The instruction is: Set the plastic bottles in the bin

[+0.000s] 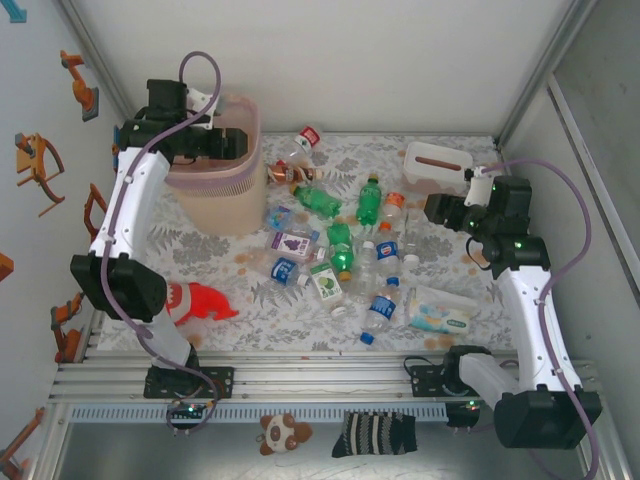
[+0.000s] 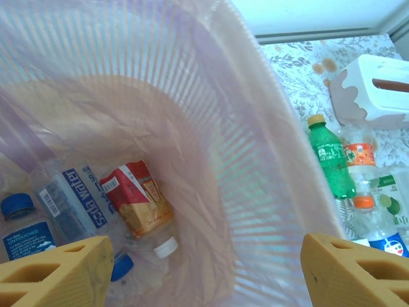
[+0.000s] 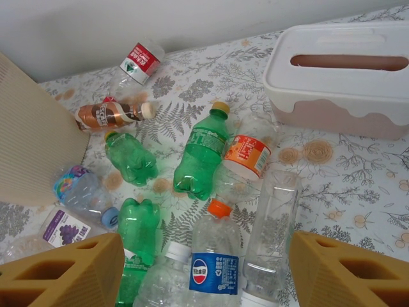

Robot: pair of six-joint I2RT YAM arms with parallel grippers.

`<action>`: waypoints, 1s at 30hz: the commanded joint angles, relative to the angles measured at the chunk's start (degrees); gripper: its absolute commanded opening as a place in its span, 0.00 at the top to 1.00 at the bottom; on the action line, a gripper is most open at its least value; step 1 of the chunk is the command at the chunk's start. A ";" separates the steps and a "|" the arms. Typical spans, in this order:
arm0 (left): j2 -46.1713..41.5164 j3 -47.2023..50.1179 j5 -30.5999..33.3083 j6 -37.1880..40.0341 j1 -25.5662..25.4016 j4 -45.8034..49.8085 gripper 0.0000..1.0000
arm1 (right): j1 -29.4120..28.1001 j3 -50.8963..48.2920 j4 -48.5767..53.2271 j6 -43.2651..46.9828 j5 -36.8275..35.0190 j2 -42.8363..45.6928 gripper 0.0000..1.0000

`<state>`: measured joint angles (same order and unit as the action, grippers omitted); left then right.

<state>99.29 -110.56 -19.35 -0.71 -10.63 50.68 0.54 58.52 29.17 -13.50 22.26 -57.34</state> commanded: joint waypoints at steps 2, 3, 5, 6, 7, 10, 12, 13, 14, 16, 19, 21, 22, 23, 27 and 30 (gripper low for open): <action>-4.72 2.52 2.35 0.95 -2.96 2.21 0.24 | -0.54 1.20 0.10 0.23 0.24 0.39 0.32; -5.90 3.54 3.21 1.30 -3.85 2.55 0.24 | -0.54 1.24 0.13 0.27 0.24 0.38 0.32; -8.13 5.39 5.29 1.36 -5.76 3.13 0.24 | -0.54 1.40 0.25 0.33 0.15 0.32 0.32; -9.24 6.40 6.37 1.22 -6.81 3.46 0.24 | -0.54 1.46 0.27 0.40 0.15 0.18 0.32; -10.39 7.31 7.40 0.99 -7.76 3.58 0.24 | -0.53 1.55 0.32 0.39 0.15 0.13 0.32; -14.00 10.85 10.85 -1.50 -10.92 3.64 0.25 | -0.54 1.92 0.67 0.59 0.11 -0.23 0.32; -16.36 14.04 13.44 -5.05 -13.14 3.18 0.25 | -0.54 1.95 0.80 0.85 0.00 -0.27 0.32; -17.56 15.75 14.90 -7.27 -14.13 2.50 0.25 | -0.54 1.90 0.80 0.90 -0.01 -0.28 0.32; -19.00 18.39 16.38 -10.39 -15.09 1.20 0.25 | -0.54 1.78 0.72 0.89 -0.02 -0.31 0.32; -22.15 23.99 17.57 -17.29 -16.23 -2.33 0.25 | -0.54 1.35 0.33 0.69 0.10 -0.40 0.32; -26.36 32.68 18.98 -29.24 -17.45 -8.19 0.28 | -0.56 0.81 -0.42 0.23 0.72 -0.83 0.32; -27.62 36.78 20.36 -35.41 -18.14 -9.88 0.28 | -0.62 0.67 -0.66 0.17 1.18 -1.10 0.32; -27.82 37.96 20.76 -37.27 -18.36 -10.14 0.28 | -0.61 0.69 -0.60 0.16 1.27 -1.19 0.32; -27.91 39.02 21.11 -38.74 -18.59 -10.16 0.28 | -0.70 0.72 -0.61 0.30 1.29 -1.28 0.32; -28.33 40.34 20.60 -38.91 -19.24 -9.62 0.27 | -0.71 0.73 -0.27 0.57 1.23 -1.11 0.32; -29.53 39.22 22.83 -36.39 -19.25 -9.17 0.27 | -0.77 0.46 -0.10 0.63 1.12 -0.76 0.32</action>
<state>71.50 -70.59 0.73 -35.51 -29.98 41.65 0.43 58.57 29.32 -13.47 22.94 -58.52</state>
